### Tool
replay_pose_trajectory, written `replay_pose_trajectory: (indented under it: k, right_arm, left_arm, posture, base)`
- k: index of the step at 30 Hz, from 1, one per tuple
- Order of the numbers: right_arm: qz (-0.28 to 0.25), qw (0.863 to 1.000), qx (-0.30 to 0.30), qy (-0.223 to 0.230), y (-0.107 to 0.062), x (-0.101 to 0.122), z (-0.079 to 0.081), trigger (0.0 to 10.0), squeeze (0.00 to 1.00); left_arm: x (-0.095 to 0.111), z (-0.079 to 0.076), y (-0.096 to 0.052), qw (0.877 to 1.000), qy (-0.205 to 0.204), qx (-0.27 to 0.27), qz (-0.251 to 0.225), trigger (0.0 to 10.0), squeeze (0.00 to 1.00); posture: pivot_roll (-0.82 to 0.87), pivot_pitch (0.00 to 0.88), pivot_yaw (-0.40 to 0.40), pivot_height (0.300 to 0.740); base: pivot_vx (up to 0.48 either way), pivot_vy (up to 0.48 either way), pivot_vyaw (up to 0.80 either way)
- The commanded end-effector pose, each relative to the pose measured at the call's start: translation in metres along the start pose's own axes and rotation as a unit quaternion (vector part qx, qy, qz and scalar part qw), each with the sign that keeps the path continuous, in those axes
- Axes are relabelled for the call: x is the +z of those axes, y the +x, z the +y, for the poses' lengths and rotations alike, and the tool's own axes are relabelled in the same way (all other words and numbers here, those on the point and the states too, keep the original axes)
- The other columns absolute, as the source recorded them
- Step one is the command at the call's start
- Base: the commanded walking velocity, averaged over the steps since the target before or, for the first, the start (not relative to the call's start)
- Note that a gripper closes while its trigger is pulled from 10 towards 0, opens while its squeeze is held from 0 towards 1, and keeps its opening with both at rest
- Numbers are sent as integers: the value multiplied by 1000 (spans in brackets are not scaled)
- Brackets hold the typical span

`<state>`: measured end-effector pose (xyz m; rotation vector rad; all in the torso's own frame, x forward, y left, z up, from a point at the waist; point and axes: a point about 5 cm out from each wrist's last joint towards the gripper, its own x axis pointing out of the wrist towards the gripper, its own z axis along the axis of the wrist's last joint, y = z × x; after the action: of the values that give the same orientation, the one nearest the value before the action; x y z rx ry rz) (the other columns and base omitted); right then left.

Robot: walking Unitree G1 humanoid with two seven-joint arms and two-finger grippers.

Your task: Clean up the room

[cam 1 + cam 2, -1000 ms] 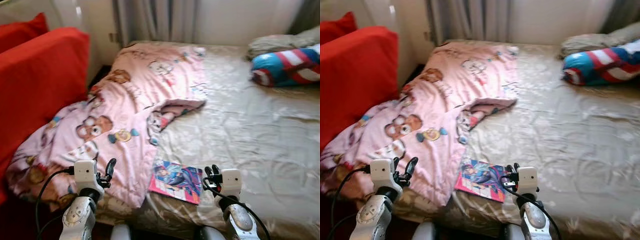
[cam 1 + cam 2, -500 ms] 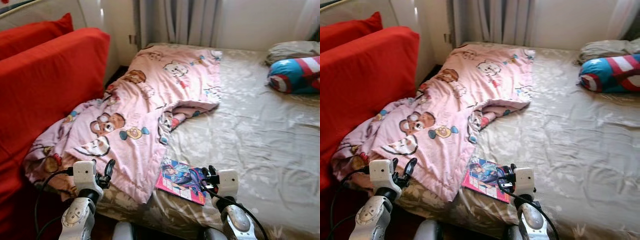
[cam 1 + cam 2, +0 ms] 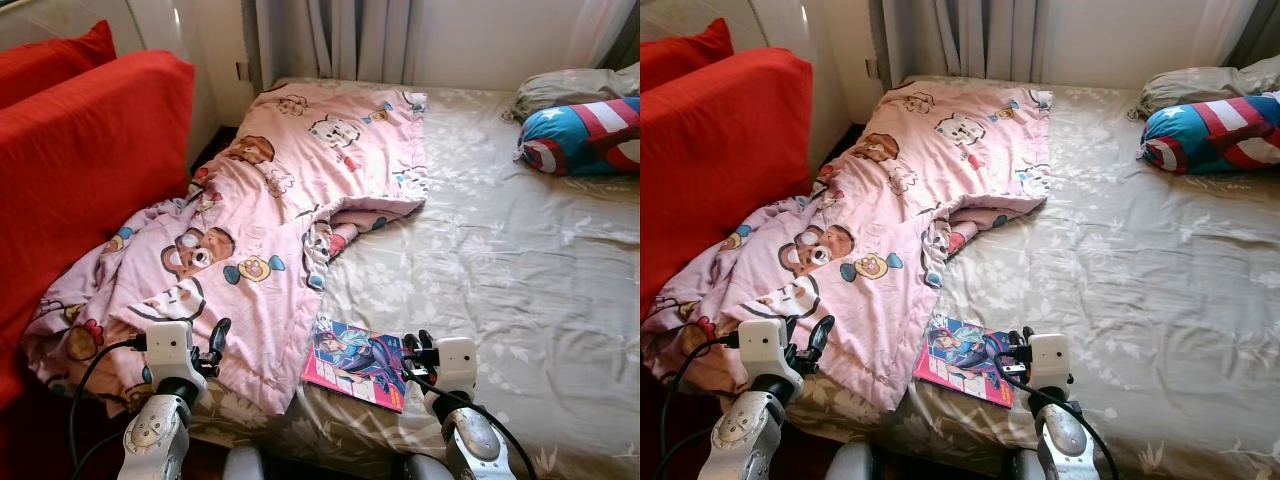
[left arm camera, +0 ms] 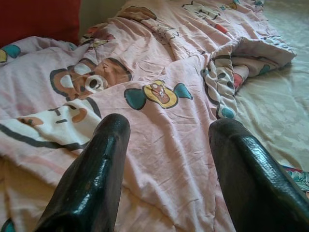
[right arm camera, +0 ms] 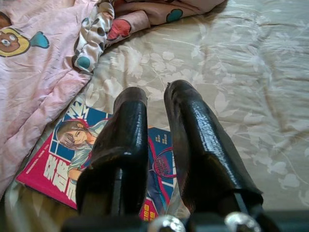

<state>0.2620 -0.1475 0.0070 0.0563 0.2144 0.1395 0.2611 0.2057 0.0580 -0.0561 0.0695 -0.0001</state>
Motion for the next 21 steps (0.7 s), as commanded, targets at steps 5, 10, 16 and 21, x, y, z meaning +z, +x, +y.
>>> replay_pose_trajectory:
  k: [5, 10, 16, 21]
  right_arm:
    - [1, 1000, -1, 1, -2, -2, -1, 10000, 0]
    - [4, 1000, 0, -1, -2, -3, 0, 10000, 0]
    - [13, 1000, 1, -3, -1, -5, 1, 10000, 0]
    - [8, 1000, 2, 1, -2, -4, 2, 10000, 0]
  left_arm:
    - [-1, 0, 0, 1000, -1, 0, 3, 10000, 0]
    - [-1, 0, 0, 1000, -2, 1, 3, 10000, 0]
    - [-1, 0, 1, 1000, -2, 1, 3, 10000, 0]
    - [-1, 0, 0, 1000, -1, 1, 3, 10000, 0]
  posture:
    - [19, 94, -3, 631]
    - [18, 93, -2, 631]
    - [17, 93, -3, 601]
    - [21, 96, -3, 596]
  base:
    - [0, 0, 0]
    - [0, 0, 0]
    - [0, 0, 0]
    - [0, 0, 0]
